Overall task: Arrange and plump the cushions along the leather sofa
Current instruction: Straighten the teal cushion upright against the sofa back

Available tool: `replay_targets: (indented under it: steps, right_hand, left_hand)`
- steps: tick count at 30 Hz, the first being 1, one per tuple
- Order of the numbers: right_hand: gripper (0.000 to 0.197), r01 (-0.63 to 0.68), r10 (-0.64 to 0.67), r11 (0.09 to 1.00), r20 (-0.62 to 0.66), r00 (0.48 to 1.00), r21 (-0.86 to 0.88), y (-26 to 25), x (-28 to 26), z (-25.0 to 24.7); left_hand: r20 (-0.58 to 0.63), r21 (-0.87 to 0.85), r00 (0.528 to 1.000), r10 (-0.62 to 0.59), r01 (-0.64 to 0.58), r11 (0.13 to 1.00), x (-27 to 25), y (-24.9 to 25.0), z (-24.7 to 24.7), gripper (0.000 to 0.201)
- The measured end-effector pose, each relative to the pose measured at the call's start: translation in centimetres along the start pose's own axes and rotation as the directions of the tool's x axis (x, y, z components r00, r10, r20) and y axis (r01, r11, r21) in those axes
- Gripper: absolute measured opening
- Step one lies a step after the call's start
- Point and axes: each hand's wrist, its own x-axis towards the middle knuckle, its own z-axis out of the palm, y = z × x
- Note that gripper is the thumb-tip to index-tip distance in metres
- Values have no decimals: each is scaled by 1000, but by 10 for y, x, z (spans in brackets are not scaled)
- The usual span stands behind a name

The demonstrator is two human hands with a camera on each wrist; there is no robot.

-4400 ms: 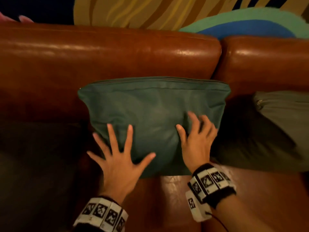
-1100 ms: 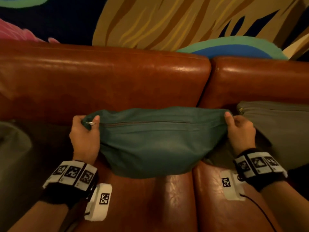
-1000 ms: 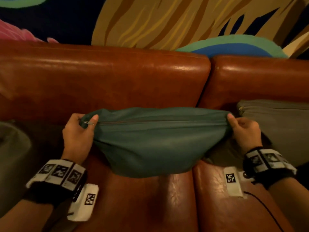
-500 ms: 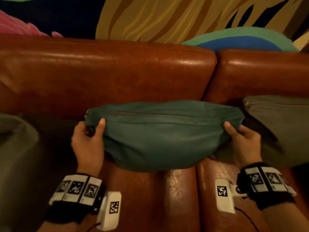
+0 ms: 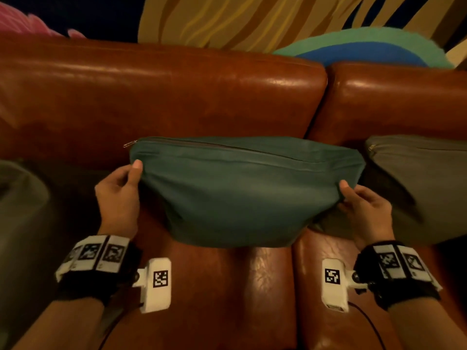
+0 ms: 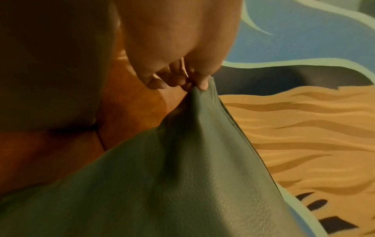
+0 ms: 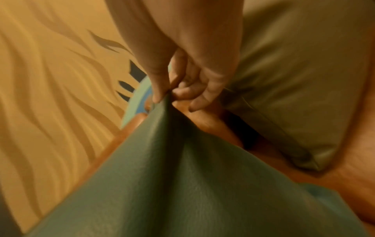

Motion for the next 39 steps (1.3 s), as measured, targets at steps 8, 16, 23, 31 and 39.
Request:
replay_targets:
  steps: [8, 16, 23, 31, 39]
  right_hand:
    - [41, 541, -734, 463, 38, 678, -702, 7, -27, 65]
    - [55, 849, -358, -198, 843, 402, -489, 54, -73, 156]
    - [50, 573, -363, 96, 507, 782, -814, 13, 23, 44]
    - [54, 129, -183, 829, -45, 982, -544, -46, 50, 48]
    - [26, 269, -290, 881, 7, 957, -389, -23, 47, 20]
  left_hand:
    - [61, 215, 990, 124, -134, 967, -6, 12, 9, 25]
    - [83, 366, 984, 156, -176, 914, 3, 8, -17, 31]
    - [122, 126, 991, -54, 39, 991, 6, 20, -1, 17]
    - [181, 71, 881, -438, 432, 899, 46, 56, 21, 52]
    - [0, 184, 978, -206, 203, 962, 49, 8, -25, 52]
